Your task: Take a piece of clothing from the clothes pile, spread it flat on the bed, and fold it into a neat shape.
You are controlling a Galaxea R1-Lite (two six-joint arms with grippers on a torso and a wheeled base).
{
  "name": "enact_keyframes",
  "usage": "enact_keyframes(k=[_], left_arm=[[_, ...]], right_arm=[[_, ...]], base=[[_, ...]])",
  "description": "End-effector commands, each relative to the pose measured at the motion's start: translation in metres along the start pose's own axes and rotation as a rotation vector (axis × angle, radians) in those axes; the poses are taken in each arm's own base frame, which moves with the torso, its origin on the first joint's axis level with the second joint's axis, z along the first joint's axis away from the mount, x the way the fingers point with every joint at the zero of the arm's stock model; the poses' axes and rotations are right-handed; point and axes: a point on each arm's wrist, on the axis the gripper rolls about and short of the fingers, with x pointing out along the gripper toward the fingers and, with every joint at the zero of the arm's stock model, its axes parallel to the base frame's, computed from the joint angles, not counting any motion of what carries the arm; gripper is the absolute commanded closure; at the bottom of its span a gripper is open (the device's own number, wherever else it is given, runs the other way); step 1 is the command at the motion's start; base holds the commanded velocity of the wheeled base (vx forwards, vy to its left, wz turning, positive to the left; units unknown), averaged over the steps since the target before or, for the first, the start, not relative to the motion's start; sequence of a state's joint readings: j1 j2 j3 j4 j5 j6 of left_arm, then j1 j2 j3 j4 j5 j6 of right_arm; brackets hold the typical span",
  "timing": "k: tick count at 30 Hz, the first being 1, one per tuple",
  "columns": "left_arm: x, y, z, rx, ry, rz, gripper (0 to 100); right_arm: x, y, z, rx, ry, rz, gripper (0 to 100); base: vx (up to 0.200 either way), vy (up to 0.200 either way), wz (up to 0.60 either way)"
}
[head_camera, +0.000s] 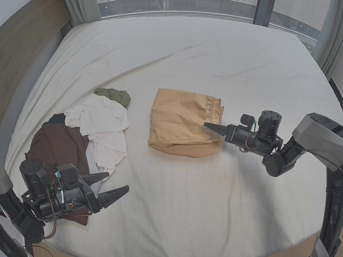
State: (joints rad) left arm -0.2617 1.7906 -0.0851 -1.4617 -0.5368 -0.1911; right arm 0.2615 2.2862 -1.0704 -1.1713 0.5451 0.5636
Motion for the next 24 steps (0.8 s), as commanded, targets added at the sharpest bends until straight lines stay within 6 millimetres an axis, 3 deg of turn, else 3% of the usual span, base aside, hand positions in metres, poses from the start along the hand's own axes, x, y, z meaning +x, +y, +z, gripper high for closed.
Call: enact_keyframes(k=[1,5,11,17,24], left_arm=[[0.001,0.0,0.0,0.002,-0.003,-0.004,0],[0.001,0.0,0.001,0.004,-0.007,-0.004,0],[0.001,0.0,0.001,0.004,-0.008,-0.004,0],[0.001,0.0,0.001,-0.002,-0.007,-0.004,0],[0.002,0.002,-0.001,-0.006,0.001,0.001,0]], right_arm=[[-0.027,0.022,0.051,-0.069,-0.118,0.015,0],[-0.029,0.044,0.069,-0.094,-0.149,0.055,0],[-0.005,0.07,0.056,-0.087,-0.099,0.128,0],[0.034,0.05,0.022,-0.042,-0.004,0.119,0],[0.056,0.022,-0.005,-0.01,0.048,0.084,0]], base=[[0.0,0.0,0.0],[0.0,0.0,0.0],[0.0,0.0,0.0],[0.0,0.0,0.0],[0.0,0.0,0.0]])
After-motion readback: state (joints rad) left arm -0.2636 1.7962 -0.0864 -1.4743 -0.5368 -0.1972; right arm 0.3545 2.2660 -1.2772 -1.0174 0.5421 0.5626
